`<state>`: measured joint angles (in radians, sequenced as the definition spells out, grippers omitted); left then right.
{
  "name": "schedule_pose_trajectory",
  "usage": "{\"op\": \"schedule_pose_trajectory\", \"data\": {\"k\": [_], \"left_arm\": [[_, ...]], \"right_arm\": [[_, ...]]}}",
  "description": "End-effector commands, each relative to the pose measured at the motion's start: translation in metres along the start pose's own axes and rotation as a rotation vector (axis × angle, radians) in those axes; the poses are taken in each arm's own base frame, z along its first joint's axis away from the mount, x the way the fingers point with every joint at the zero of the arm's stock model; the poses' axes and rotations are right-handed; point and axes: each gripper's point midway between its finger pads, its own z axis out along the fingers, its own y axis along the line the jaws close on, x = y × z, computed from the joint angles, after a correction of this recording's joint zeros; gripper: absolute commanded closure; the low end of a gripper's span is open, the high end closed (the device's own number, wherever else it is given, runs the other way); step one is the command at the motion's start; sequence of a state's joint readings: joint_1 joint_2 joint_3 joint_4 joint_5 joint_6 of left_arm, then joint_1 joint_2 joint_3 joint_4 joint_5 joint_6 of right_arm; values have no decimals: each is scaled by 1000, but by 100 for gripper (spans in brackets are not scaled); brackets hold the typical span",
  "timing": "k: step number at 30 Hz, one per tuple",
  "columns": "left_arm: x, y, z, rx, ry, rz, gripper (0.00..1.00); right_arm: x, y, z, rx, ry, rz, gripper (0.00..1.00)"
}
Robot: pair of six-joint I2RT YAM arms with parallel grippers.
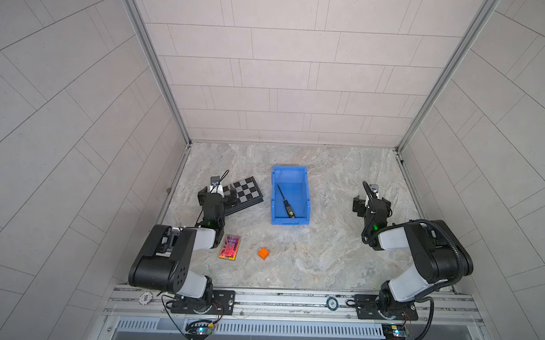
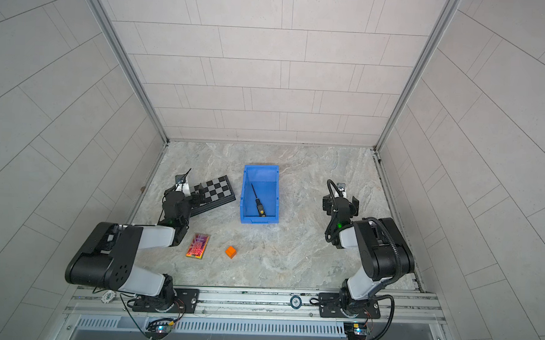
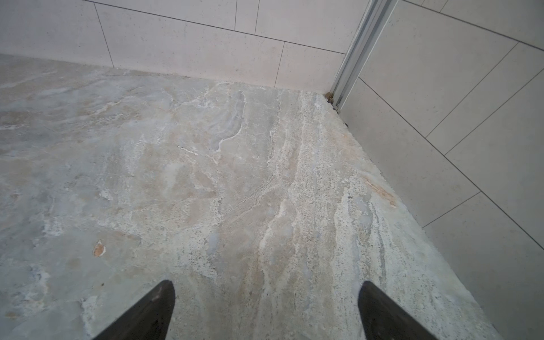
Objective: Put the screwdriver in the bin
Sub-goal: Reset both arms
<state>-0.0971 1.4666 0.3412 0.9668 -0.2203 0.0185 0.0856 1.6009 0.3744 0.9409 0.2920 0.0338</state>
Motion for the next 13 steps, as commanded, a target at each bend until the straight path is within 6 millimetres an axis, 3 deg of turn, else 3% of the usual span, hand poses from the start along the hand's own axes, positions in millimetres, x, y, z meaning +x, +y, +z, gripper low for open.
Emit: {"op": "schedule_pose_trajectory", "data": {"k": [1, 13], "left_arm": [[-4, -2, 2, 14, -3, -4, 0], [-4, -3, 2, 17, -4, -2, 0]], "right_arm": [[-8, 2, -1, -17, -26, 14, 1], [-9, 5, -2, -27, -33, 0, 1]]}}
